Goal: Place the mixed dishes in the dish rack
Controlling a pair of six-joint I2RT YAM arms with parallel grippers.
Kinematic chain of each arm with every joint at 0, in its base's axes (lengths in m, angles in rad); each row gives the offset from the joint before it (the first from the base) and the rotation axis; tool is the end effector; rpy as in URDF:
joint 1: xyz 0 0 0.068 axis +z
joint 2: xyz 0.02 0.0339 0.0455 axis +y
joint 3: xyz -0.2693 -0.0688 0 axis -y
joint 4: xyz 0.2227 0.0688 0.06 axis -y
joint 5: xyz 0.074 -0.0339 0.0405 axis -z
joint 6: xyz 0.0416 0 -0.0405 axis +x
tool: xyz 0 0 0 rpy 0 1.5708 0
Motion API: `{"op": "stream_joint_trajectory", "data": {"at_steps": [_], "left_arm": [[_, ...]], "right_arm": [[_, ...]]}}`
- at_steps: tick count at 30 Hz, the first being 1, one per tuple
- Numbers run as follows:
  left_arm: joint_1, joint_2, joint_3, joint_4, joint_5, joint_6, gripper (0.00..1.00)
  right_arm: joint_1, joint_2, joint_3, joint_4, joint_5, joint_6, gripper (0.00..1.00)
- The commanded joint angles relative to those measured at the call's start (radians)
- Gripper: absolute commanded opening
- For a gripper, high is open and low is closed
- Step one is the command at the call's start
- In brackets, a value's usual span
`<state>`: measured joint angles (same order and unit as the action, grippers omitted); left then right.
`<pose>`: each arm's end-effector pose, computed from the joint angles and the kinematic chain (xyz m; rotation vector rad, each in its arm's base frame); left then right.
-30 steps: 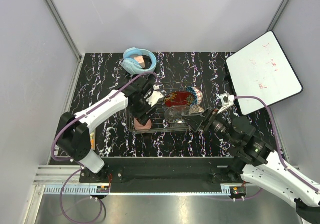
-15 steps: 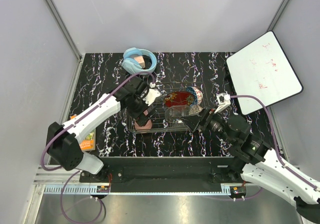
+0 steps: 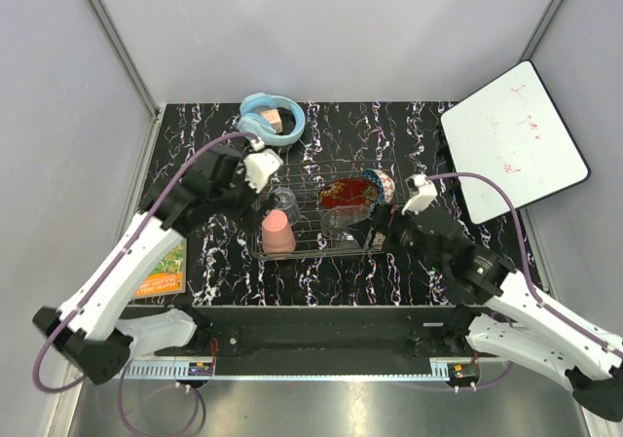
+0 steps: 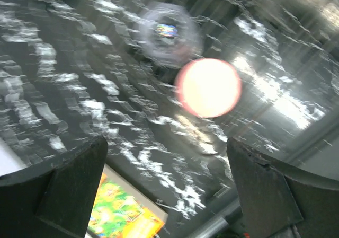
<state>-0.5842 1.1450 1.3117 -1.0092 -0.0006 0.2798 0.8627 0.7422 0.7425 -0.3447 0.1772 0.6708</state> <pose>0.1630 -0.1077 0.3686 1.0121 2.1960 -0.1390 0.1047 0.1110 0.3168 -0.0672 2.0052 0.8495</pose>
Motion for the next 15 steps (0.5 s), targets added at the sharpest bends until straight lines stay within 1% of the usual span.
{"op": "stream_joint_trajectory", "data": {"at_steps": [1,4,5,8,12,15], "left_arm": [[0.058,-0.129,-0.066,0.11,-0.141,0.056,0.99],[0.075,-0.207,-0.086,0.126,-0.147,0.093,0.99],[0.075,-0.218,-0.086,0.121,-0.179,0.093,0.99],[0.098,-0.24,-0.068,0.09,-0.202,0.059,0.99],[0.167,-0.274,-0.039,0.07,-0.157,-0.011,0.99],[0.196,-0.312,-0.052,0.078,-0.134,-0.042,0.99]], "right_arm": [[-0.004,0.06,0.092,-0.08,0.065,-0.031,1.0],[-0.004,0.065,0.101,-0.08,0.077,-0.03,1.0],[-0.004,0.062,0.101,-0.082,0.079,-0.031,1.0],[-0.004,0.052,0.107,-0.082,0.079,-0.037,1.0],[-0.004,0.06,0.127,-0.099,0.064,-0.051,1.0],[-0.002,0.062,0.13,-0.106,0.047,-0.066,1.0]]}}
